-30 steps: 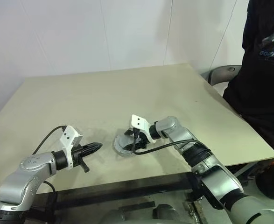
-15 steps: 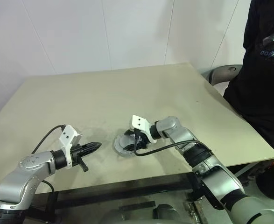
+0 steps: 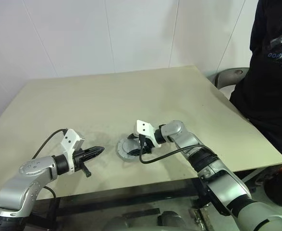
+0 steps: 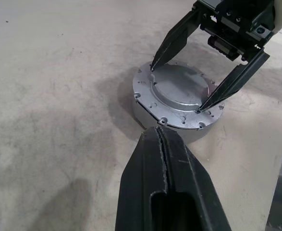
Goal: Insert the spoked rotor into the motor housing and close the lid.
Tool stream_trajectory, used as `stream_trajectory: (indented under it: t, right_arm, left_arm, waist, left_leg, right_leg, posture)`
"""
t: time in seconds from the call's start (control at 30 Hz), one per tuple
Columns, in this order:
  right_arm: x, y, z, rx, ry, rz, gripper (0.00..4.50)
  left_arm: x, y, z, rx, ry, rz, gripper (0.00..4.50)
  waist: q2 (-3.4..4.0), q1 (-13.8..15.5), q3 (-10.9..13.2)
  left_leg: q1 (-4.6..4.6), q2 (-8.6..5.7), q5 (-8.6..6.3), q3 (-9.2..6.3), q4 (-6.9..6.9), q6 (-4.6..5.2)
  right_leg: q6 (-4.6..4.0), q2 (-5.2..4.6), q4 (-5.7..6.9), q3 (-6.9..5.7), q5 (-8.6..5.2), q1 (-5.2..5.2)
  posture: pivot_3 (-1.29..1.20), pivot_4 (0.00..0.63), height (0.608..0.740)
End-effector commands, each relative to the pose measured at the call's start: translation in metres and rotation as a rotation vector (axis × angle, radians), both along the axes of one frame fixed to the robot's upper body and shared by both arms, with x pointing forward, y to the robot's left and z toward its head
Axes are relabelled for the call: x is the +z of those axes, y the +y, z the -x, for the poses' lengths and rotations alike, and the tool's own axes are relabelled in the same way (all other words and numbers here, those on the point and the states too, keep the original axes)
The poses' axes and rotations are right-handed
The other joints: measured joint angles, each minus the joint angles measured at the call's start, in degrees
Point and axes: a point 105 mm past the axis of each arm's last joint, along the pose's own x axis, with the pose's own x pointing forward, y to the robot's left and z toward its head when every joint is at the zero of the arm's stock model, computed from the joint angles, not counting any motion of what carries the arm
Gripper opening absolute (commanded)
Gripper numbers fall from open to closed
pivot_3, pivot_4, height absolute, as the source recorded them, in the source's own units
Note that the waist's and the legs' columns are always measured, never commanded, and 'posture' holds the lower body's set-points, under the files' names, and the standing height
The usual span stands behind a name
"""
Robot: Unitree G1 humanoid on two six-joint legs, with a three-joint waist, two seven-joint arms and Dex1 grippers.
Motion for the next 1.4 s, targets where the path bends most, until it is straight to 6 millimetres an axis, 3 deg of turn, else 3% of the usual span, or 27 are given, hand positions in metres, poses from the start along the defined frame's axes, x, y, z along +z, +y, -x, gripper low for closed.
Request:
stream_trajectory:
  t: [0.03,0.33,0.6,0.9,1.13,1.4]
  right_arm:
    - [-0.053,-0.036,0.013,-0.07,0.18,0.228,3.18]
    - [-0.044,-0.037,0.01,-0.054,0.169,0.238,3.18]
    - [-0.057,-0.051,0.007,-0.089,0.173,0.279,3.18]
    - [-0.032,-0.042,-0.006,-0.133,0.156,0.145,3.18]
    - [-0.053,-0.06,0.003,-0.087,0.166,0.289,3.18]
    - [-0.05,-0.06,-0.001,-0.102,0.162,0.31,3.18]
  left_arm:
    - [0.012,-0.002,-0.001,-0.012,-0.051,-0.013,0.0]
    - [0.012,0.0,-0.003,-0.011,-0.052,-0.016,0.0]
    - [0.014,0.002,-0.006,-0.01,-0.056,-0.015,0.0]
    - [0.014,0.001,-0.005,-0.012,-0.057,-0.017,0.0]
    - [0.013,-0.002,-0.005,-0.019,-0.058,-0.014,0.0]
    - [0.013,-0.003,-0.004,-0.022,-0.057,-0.016,0.0]
  waist:
    - [0.01,0.02,0.0]
    - [-0.11,0.25,-0.11]
    - [-0.08,0.35,-0.1]
    - [-0.09,0.45,-0.08]
    - [-0.08,0.64,-0.08]
    - [-0.06,1.64,-0.09]
  left_leg:
    - [0.0,0.0,0.0,0.0,0.0,0.0]
    - [-0.04,-0.02,0.06,-0.01,-0.31,0.11]
    - [-0.05,-0.03,0.06,0.0,-0.32,0.1]
    - [-0.07,-0.03,0.02,-0.01,-0.3,0.03]
    - [-0.06,-0.03,0.04,-0.01,-0.29,0.06]
    - [-0.04,-0.03,0.01,-0.03,-0.3,0.02]
  right_leg:
    - [0.0,0.0,0.0,0.0,0.0,0.0]
    - [0.01,-0.07,-0.08,-0.03,-0.12,-0.18]
    - [0.02,-0.08,-0.1,-0.04,-0.16,-0.19]
    - [0.02,-0.11,-0.11,-0.07,-0.17,-0.15]
    - [0.02,-0.11,-0.11,-0.07,-0.17,-0.17]
    - [0.02,-0.12,-0.22,-0.13,-0.17,-0.23]
  posture:
    - [0.0,0.0,0.74]
    - [0.0,0.0,0.74]
    - [0.0,0.0,0.74]
    - [0.0,0.0,0.74]
    - [0.0,0.0,0.74]
    - [0.0,0.0,0.74]
